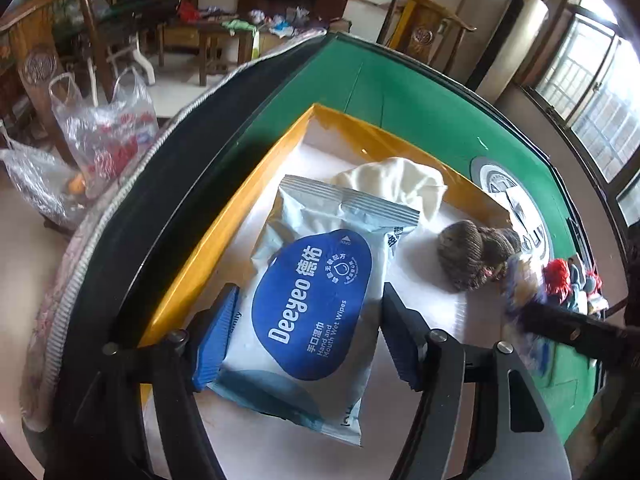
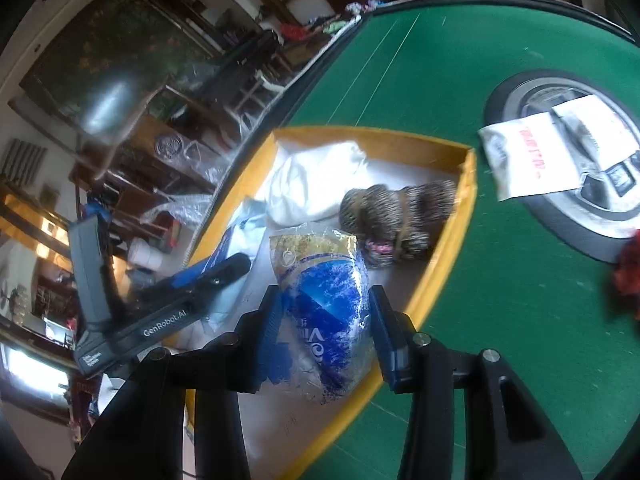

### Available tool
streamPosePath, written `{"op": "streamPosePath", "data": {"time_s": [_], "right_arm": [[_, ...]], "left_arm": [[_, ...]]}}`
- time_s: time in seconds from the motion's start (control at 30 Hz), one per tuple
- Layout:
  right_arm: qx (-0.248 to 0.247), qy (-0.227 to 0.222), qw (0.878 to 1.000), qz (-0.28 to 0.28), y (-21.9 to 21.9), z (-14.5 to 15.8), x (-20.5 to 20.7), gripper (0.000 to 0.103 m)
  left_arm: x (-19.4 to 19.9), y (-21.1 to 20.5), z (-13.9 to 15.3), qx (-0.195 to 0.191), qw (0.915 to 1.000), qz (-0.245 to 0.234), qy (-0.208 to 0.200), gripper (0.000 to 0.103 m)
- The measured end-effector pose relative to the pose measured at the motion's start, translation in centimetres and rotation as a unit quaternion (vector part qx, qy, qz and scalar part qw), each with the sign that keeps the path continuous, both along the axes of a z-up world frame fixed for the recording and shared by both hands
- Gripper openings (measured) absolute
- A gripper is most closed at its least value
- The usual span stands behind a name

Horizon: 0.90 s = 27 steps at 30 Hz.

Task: Organize soft objects
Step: 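Lower both held items into the yellow-rimmed box and open both tools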

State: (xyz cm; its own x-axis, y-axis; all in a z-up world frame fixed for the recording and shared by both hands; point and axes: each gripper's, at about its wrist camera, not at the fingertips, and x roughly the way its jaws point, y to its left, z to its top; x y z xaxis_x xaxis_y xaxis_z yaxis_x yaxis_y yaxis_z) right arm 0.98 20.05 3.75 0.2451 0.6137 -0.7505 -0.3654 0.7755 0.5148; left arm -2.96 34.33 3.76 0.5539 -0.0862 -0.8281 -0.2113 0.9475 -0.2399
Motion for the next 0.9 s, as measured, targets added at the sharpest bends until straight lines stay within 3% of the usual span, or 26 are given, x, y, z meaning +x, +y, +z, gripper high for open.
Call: {"op": "streamPosePath", "data": {"time_s": [0.13, 0.3, 0.37, 0.4, 0.5, 0.6, 0.67, 0.7, 0.77, 0.8, 0.9], "right_arm": [[-0.023, 0.013, 1.0, 0.009, 2.5, -1.3, 0.6, 0.039], [-0.047, 0.005, 0.999, 0.005, 3.9, -1.3, 0.8, 0.042], [-0.053, 0.001, 0.999, -0.003, 4.1, -1.2, 0.9, 0.047], [-0.048, 0.002, 0.999, 0.0, 4.1, -1.2, 0.9, 0.055], [-0.031, -0.007, 0.999, -0.003, 3.1, -0.5, 0.5, 0.057], [0.003, -0.039, 0.999, -0.015, 0.1, 2.0, -0.5, 0.057], [0.01, -0.085, 0.996, -0.036, -3.0, 4.0, -1.6, 0.058], [0.007, -0.106, 0.993, -0.049, -4.3, 4.9, -2.0, 0.062], [-0.011, -0.147, 0.985, -0.09, -8.8, 6.2, -2.6, 0.08], [-0.025, -0.154, 0.981, -0.112, -11.3, 6.2, -2.5, 0.087], [-0.068, -0.132, 0.973, -0.175, -17.3, 4.9, -0.7, 0.087]], "left_arm": [[-0.7, 0.1, -0.1, -0.011, 0.9999, 0.002, -0.01, 0.069], [-1.3, 1.8, 0.7, -0.067, 0.9968, 0.021, -0.036, 0.069], [-1.7, 2.2, 1.8, -0.077, 0.9952, 0.027, -0.054, 0.069], [-2.1, 2.3, 2.2, -0.077, 0.9946, 0.029, -0.064, 0.069], [-3.3, 2.0, 3.6, -0.072, 0.9928, 0.036, -0.089, 0.072], [-4.5, 1.6, 4.8, -0.077, 0.9903, 0.037, -0.109, 0.073], [-5.3, 0.8, 5.7, -0.082, 0.9884, 0.031, -0.123, 0.073], [-5.8, 0.1, 6.1, -0.086, 0.9872, 0.024, -0.132, 0.073], [-6.6, -1.4, 6.8, -0.093, 0.9846, 0.005, -0.148, 0.076], [-6.9, -2.4, 7.1, -0.097, 0.9832, -0.005, -0.155, 0.077], [-7.5, -5.5, 7.0, -0.116, 0.9792, -0.037, -0.162, 0.078]]}}
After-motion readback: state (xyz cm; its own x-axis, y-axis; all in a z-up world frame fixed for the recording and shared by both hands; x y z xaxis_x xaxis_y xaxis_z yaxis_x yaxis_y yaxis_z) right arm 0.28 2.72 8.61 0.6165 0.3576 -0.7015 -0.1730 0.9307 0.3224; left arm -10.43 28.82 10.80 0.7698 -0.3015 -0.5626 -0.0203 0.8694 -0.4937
